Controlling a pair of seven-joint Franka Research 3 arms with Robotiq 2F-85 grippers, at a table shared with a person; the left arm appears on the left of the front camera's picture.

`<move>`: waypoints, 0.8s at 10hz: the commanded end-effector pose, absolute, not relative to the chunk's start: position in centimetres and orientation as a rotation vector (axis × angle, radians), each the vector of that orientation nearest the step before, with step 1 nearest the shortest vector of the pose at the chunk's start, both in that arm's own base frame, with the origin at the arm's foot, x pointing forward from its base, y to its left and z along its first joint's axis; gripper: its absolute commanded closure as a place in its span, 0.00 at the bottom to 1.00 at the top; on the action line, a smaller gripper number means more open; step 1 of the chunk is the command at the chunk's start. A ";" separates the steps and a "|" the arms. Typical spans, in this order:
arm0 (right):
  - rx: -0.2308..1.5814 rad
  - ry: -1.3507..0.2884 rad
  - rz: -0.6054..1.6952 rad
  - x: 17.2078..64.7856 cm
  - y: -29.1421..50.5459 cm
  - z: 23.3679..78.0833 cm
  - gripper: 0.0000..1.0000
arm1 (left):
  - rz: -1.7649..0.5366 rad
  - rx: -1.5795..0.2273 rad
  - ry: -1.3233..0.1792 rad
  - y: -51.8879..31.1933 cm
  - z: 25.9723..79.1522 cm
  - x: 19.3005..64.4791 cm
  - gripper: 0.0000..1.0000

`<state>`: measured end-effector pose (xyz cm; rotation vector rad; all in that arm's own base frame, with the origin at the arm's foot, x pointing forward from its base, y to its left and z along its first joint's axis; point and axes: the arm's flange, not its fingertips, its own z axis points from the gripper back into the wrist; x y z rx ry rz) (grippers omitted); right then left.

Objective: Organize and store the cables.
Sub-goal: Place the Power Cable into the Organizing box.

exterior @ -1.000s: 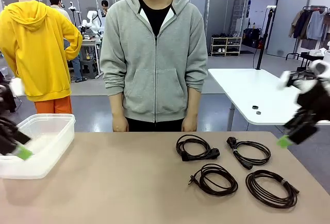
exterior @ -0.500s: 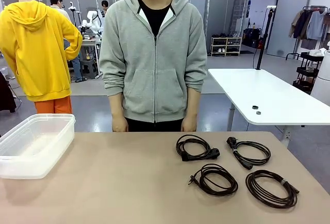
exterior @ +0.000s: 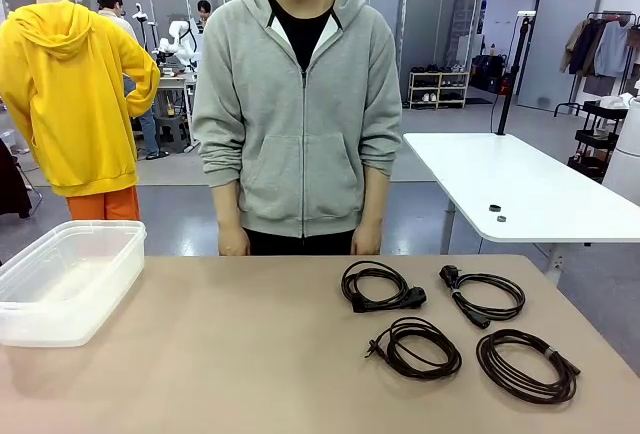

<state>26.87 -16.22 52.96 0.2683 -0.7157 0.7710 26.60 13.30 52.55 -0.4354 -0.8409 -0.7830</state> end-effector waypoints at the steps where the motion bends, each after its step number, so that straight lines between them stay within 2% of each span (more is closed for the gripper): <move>1: 0.258 -0.718 0.784 26.9 -16.2 53.1 0.00 | -0.803 -0.442 -0.839 13.1 52.6 26.7 0.00; 8: 0.258 -0.718 0.784 26.9 -16.2 53.1 0.00 | -0.803 -0.442 -0.839 13.1 52.6 26.7 0.00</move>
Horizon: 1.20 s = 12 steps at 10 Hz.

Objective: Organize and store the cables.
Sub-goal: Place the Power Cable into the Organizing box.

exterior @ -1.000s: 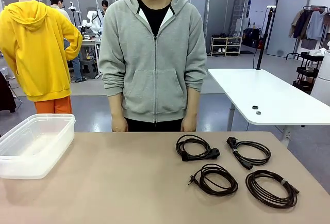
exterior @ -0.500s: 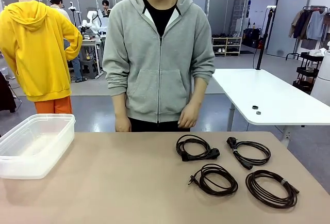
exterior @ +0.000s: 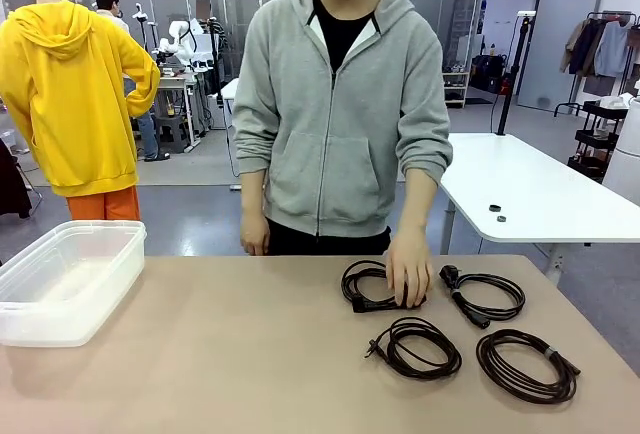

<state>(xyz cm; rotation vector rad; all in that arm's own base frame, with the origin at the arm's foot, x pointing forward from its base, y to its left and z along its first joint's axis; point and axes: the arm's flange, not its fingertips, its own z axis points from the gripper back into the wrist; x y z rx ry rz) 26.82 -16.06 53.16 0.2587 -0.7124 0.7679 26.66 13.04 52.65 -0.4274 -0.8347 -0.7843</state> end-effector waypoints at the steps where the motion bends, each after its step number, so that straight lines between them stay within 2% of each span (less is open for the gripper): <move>1: 0.258 -0.718 0.784 26.9 -16.2 53.1 0.00 | -0.803 -0.442 -0.839 13.1 52.6 26.7 0.00; 10: 0.261 -0.710 0.767 26.9 -16.0 53.1 0.00 | -0.803 -0.442 -0.839 13.1 52.6 26.7 0.00; 12: 0.246 -0.631 0.644 30.4 -12.9 54.3 0.00 | -0.803 -0.442 -0.839 13.1 52.6 26.7 0.00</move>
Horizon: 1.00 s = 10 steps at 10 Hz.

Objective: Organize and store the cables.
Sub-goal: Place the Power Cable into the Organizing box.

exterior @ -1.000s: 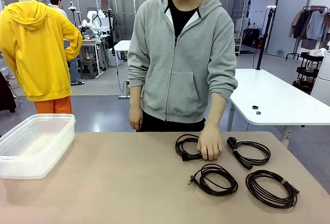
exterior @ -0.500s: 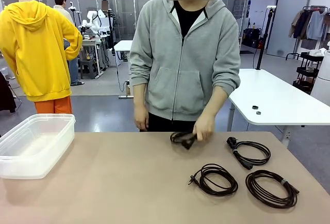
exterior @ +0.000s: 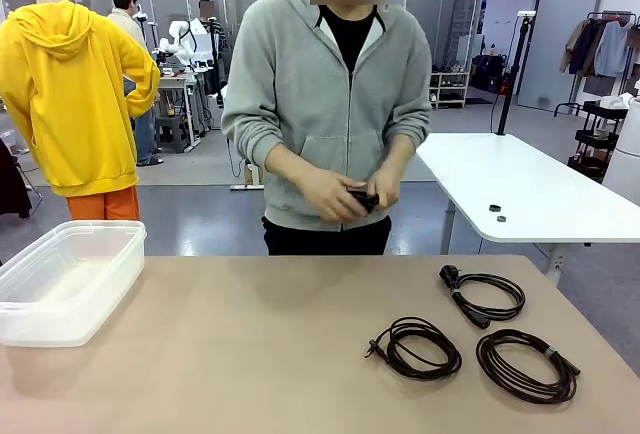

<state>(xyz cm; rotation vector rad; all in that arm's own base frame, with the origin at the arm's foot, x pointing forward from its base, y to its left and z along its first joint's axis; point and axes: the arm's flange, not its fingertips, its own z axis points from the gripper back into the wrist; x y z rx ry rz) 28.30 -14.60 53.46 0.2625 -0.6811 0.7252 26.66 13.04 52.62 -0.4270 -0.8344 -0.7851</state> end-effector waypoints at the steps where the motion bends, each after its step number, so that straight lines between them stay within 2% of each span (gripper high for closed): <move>1: 0.235 -0.569 0.617 32.7 -10.9 54.3 0.00 | -0.803 -0.442 -0.839 13.1 52.6 26.7 0.00; 2: 0.286 -0.531 0.608 35.1 -9.0 54.3 0.00 | -0.803 -0.442 -0.839 13.1 52.6 26.7 0.00; 3: 0.258 -0.482 0.559 37.8 -7.0 53.8 0.00 | -0.803 -0.442 -0.839 13.1 52.6 26.7 0.00; 6: 0.245 -0.384 0.451 41.9 -3.2 53.3 0.00 | -0.803 -0.442 -0.839 13.1 52.6 26.7 0.00; 10: 0.191 -0.307 0.220 49.8 3.6 45.3 0.00 | -0.803 -0.442 -0.839 13.1 52.6 26.7 0.00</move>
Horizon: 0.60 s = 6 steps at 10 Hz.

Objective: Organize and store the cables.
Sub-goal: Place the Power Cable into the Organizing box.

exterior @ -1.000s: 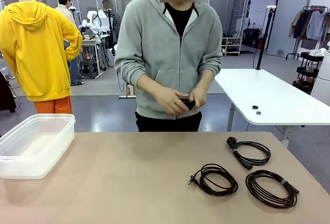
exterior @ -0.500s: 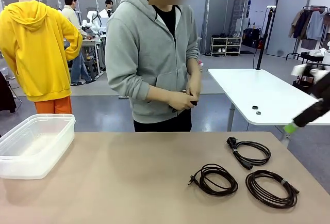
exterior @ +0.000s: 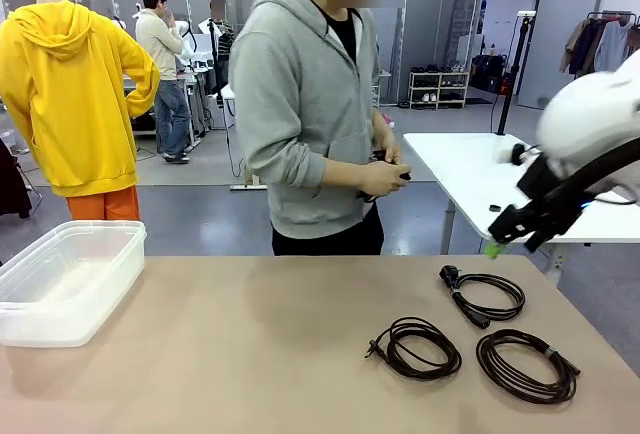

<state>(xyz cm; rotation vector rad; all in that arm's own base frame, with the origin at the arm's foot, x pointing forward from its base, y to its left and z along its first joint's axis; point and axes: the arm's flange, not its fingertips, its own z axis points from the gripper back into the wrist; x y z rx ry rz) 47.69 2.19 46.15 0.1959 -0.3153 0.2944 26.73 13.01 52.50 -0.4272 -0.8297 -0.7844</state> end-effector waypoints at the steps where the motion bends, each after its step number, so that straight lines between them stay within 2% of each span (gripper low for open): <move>1: 0.181 -0.288 0.187 51.1 4.8 43.9 0.00 | -0.803 -0.442 -0.839 13.1 52.6 26.7 0.00; 2: 0.111 -0.274 0.155 52.7 5.9 42.2 0.00 | -0.803 -0.442 -0.839 13.1 52.6 26.7 0.00; 6: 0.084 -0.264 0.049 56.1 7.9 37.5 0.00 | -0.803 -0.442 -0.839 13.1 52.6 26.7 0.00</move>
